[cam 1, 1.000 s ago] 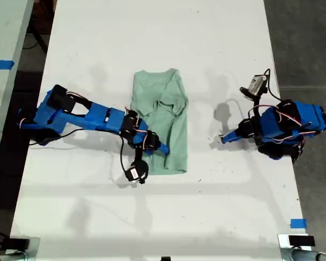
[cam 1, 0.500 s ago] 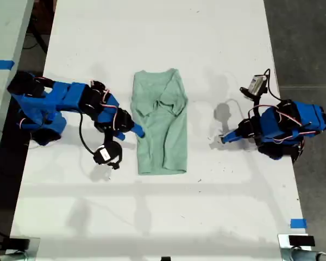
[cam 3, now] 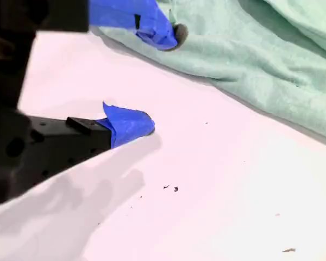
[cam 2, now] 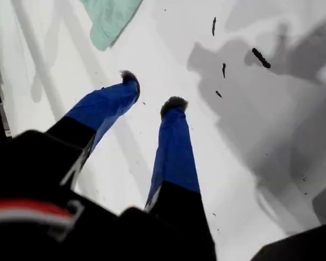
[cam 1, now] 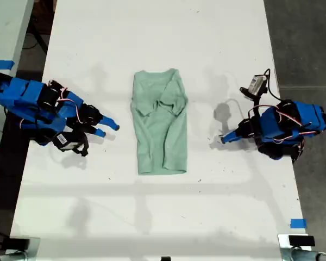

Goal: Fold t shirt

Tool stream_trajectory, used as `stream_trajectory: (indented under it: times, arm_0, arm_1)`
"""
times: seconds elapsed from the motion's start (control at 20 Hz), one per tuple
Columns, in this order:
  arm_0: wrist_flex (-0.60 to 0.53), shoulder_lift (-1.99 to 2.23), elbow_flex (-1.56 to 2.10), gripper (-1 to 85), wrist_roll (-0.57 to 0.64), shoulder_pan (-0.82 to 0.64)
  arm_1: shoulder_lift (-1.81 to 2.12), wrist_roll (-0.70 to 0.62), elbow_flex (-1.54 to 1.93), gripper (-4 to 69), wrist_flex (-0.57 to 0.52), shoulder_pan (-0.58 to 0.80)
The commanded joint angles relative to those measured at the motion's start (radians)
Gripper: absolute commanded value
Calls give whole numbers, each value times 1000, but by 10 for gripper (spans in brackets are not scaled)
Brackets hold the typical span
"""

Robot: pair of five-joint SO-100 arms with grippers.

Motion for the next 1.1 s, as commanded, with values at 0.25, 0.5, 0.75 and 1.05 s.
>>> stream_trajectory:
  times: [0.25, 0.5, 0.75, 1.05]
  arm_0:
    - [-37, 615, 393, 156, 18, 0]
    - [3, 816, 477, 142, 84, -11]
    - [5, 816, 477, 140, 84, -2]
    - [5, 816, 477, 140, 89, -2]
  arm_1:
    - [11, -14, -43, 123, 12, 6]
    - [11, -23, -32, 121, 3, 15]
    - [11, -20, -35, 120, 5, 12]
    - [11, -23, -35, 117, 5, 8]
